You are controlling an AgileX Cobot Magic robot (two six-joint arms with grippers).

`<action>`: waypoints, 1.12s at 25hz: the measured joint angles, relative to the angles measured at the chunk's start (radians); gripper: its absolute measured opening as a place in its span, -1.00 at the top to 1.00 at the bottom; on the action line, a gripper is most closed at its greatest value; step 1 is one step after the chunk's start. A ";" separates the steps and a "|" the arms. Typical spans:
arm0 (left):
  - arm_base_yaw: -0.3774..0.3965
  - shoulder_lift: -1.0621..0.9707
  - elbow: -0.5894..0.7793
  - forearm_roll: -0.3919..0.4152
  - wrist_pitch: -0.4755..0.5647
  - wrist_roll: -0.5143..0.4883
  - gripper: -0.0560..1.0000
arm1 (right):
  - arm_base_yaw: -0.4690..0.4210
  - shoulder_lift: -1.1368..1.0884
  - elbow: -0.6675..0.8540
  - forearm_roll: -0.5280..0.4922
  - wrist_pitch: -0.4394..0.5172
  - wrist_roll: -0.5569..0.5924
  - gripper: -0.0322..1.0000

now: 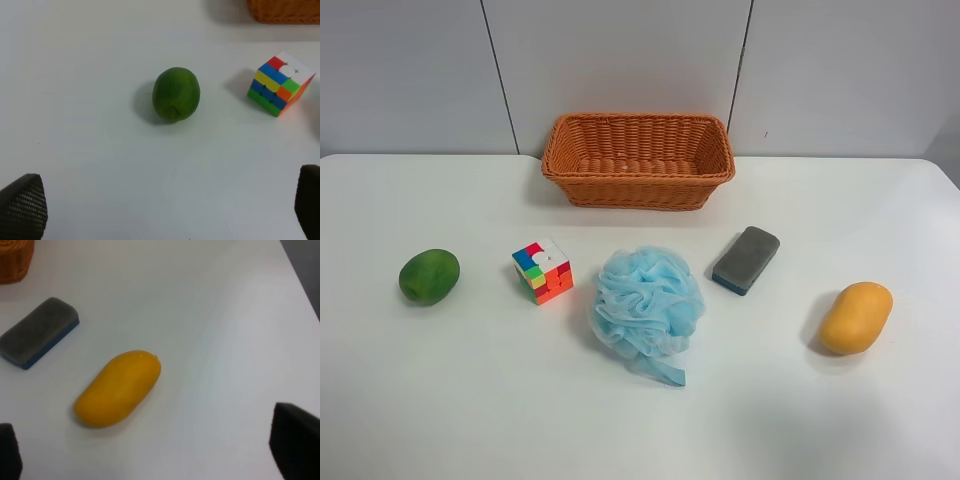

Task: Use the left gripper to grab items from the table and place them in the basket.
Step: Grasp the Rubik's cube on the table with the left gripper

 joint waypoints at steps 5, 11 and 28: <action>0.000 0.000 0.000 0.000 0.000 0.000 -0.99 | 0.000 0.000 0.000 0.000 0.000 0.000 -0.99; 0.000 0.000 0.000 0.000 0.000 0.000 -0.99 | 0.000 0.000 0.000 0.000 0.000 0.000 -0.99; 0.000 0.000 0.000 0.000 0.000 0.000 -0.99 | 0.000 0.000 0.000 0.000 0.000 0.000 -0.99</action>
